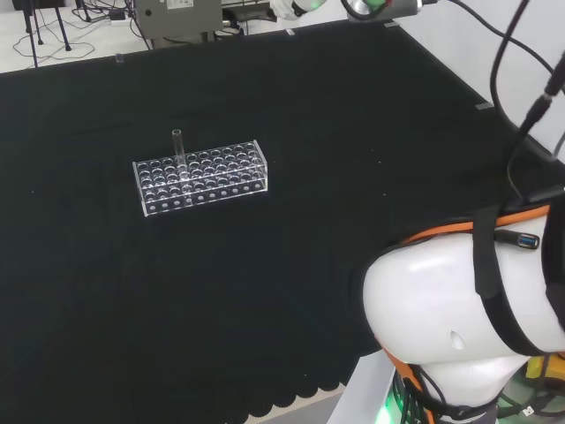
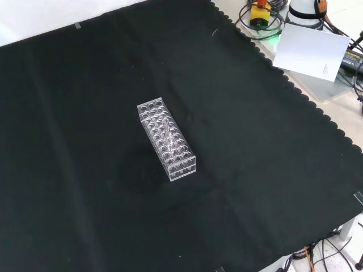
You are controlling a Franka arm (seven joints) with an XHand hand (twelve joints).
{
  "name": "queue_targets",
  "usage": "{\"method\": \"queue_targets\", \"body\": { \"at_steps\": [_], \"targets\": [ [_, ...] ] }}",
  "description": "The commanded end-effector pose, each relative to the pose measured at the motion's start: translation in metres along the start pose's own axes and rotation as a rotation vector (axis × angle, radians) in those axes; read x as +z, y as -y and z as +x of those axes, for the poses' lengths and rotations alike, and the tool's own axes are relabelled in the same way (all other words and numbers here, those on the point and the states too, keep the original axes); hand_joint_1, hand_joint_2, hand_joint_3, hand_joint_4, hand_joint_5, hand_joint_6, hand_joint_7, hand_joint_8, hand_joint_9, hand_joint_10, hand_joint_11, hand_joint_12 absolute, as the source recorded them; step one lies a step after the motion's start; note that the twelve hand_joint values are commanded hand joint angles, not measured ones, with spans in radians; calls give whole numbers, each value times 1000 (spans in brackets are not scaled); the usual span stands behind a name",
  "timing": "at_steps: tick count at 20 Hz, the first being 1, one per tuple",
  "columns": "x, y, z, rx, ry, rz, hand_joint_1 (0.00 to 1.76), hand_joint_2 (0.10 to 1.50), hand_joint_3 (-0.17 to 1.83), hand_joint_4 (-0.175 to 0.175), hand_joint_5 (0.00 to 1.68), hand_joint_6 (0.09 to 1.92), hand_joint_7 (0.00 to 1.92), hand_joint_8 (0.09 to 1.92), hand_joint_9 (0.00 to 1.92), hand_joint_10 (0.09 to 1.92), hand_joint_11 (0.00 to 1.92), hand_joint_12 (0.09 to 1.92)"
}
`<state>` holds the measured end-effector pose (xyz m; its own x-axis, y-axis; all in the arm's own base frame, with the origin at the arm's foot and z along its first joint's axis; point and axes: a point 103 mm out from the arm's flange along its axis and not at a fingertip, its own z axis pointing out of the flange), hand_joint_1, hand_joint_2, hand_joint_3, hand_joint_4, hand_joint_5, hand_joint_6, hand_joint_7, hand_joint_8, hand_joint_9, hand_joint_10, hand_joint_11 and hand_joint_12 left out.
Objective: Pick up the test tube.
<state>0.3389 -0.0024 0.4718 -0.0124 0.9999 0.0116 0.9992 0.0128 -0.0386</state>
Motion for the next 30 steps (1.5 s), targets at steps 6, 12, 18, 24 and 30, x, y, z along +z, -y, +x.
{"method": "queue_targets", "body": {
  "at_steps": [6, 12, 18, 24, 30],
  "targets": [
    [18, -73, 5, -169, -33, 65, 797, 643, 598, -101, 426, 87, 252, 857, 114, 957, 0, 1460],
    [37, -105, 6, -230, -39, 116, 806, 643, 602, -96, 405, 87, 271, 857, 140, 957, 0, 1482],
    [71, -136, 18, -252, -33, 183, 815, 644, 606, -92, 388, 87, 277, 852, 162, 959, 0, 1491],
    [92, -161, 19, -275, -55, 225, 822, 644, 610, -91, 383, 87, 276, 848, 179, 959, 0, 1500],
    [114, -180, 22, -298, -44, 278, 817, 643, 614, -91, 385, 87, 277, 847, 187, 958, 0, 1503]
  ]
}}
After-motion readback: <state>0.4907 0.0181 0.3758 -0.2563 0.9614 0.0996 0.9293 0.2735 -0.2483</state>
